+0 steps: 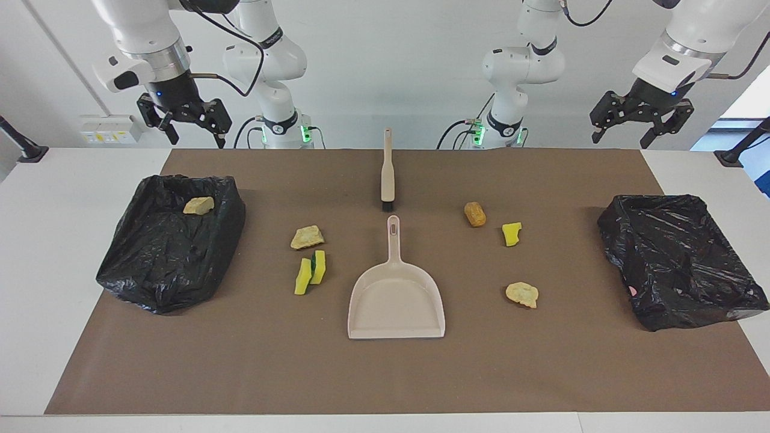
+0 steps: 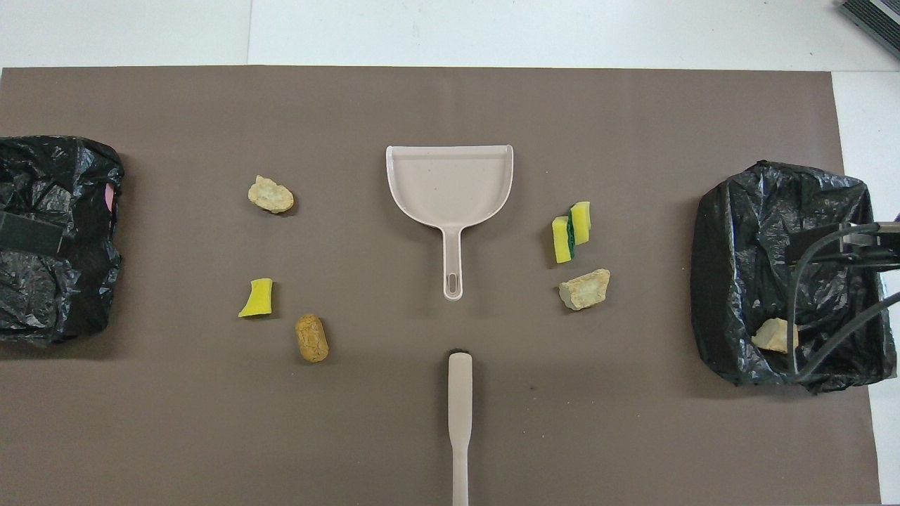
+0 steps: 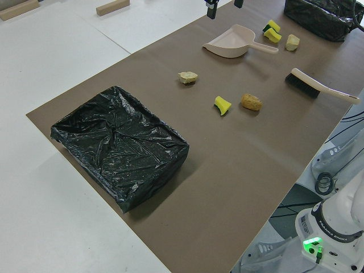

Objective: Sweep and dump trash in bin

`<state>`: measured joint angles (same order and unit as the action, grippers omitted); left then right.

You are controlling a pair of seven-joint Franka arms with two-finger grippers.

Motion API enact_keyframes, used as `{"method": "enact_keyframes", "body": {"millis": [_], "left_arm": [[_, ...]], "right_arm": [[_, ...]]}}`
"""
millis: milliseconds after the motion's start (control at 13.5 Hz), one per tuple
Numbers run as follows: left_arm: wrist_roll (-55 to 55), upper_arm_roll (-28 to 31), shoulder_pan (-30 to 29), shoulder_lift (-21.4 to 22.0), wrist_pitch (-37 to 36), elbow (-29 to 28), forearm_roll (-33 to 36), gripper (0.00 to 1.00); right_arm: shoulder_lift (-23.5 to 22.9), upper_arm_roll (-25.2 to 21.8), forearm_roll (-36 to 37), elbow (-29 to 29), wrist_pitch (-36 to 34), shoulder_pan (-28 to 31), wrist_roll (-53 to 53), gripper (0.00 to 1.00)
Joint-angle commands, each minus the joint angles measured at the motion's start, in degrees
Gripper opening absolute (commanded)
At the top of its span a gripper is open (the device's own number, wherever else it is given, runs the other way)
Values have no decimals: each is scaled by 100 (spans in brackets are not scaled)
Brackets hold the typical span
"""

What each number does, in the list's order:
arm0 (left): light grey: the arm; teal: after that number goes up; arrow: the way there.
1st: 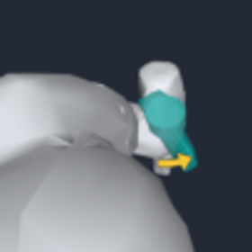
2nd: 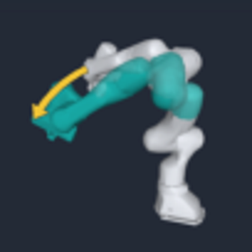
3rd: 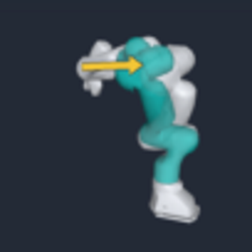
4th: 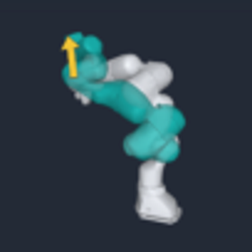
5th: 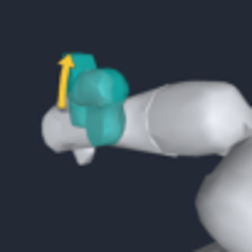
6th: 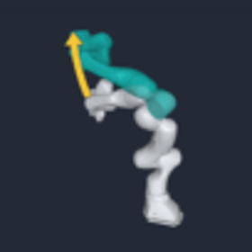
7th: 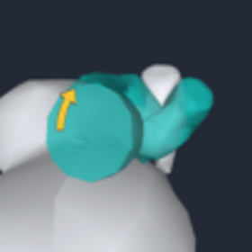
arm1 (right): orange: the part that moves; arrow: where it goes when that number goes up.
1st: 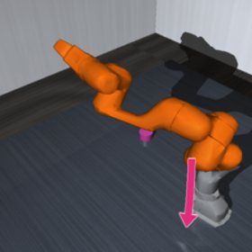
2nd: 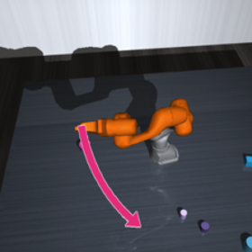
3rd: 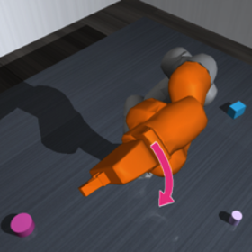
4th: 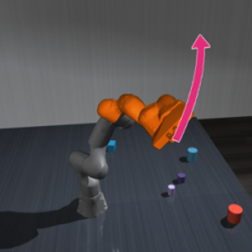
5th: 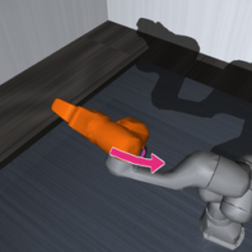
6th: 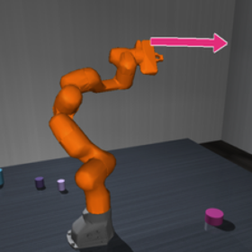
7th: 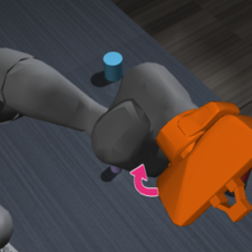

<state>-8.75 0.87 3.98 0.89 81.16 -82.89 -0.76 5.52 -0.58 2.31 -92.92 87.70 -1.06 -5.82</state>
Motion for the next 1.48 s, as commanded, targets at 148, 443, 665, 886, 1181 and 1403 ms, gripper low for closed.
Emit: {"method": "enact_keyframes", "body": {"millis": [148, 443, 665, 886, 1181, 1403], "left_arm": [[119, -78, 24, 288, -92, -350, -29, 100], [286, -323, 24, 333, -57, -421, -47, 100], [427, -526, 24, 341, 5, -491, -56, 100], [742, -772, 24, 543, 136, -842, -64, 100], [1085, -1140, 68, 912, 452, -1501, -266, 100], [1541, -1641, 68, 966, 540, -1809, -354, 100]], "right_arm": [[-51, 5, -2, 125, -147, 54, 169, 100], [-51, 5, -2, 116, -148, 54, 169, 100], [-51, 5, -2, 116, -148, 54, 169, 100], [-51, 5, -2, 116, -148, 54, 169, 100], [-51, 5, -2, 116, -148, 54, 169, 100], [-51, 5, -2, 116, -148, 54, 169, 100]]}}
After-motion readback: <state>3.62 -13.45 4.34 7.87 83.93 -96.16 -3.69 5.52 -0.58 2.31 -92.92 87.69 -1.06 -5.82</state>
